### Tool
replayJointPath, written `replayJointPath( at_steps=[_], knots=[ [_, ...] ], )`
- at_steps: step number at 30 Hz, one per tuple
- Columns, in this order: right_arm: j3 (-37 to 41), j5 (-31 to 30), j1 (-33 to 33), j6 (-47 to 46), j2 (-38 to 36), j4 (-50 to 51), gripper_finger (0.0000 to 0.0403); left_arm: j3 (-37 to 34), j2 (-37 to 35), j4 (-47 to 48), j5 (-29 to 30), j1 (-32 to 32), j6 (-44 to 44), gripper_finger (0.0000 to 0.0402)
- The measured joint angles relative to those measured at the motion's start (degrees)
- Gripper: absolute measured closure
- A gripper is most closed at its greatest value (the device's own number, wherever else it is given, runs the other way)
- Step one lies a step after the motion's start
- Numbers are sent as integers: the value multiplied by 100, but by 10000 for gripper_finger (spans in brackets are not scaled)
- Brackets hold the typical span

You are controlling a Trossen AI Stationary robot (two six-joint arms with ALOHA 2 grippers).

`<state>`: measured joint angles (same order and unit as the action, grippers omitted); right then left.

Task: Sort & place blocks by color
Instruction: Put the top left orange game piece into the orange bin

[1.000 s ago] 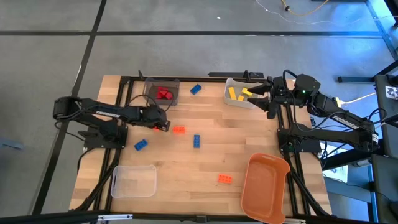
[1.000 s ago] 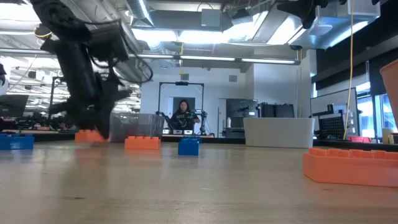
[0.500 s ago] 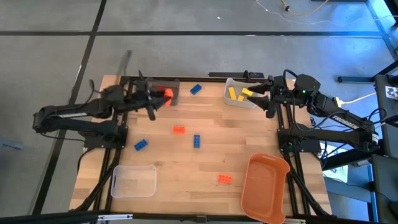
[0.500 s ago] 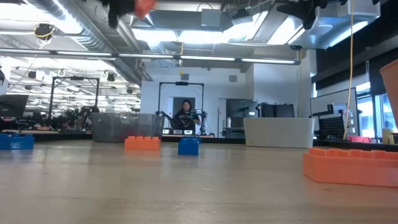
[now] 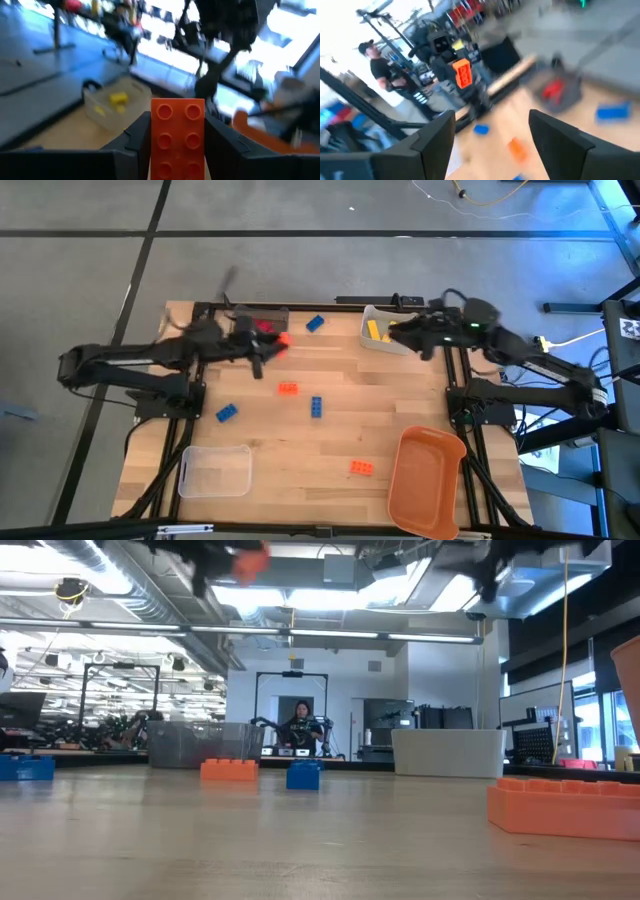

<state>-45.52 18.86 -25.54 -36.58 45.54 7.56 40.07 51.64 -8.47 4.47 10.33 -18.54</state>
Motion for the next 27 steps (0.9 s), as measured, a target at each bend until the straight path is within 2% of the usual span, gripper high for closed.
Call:
replayJointPath(
  at_steps=[5, 8, 15, 21, 27],
  knots=[
    [96, 238, 180, -1391, 961, -124, 148, 284, 1209, 77, -508, -246, 234, 274],
    [96, 377, 379, -1898, 1617, -221, 148, 819, 1913, 679, -594, -398, 765, 274],
    [96, 485, 964, -2660, 2924, -1490, 148, 2268, 3301, 2249, 229, -627, 2131, 274],
    [96, 114, 1287, -3142, 3662, -2664, 148, 2791, 3842, 2285, 238, -623, 2294, 274],
    [96, -414, 1461, -3385, 3939, -2792, 148, 2835, 3912, 2243, 242, -623, 2311, 274]
  ],
)
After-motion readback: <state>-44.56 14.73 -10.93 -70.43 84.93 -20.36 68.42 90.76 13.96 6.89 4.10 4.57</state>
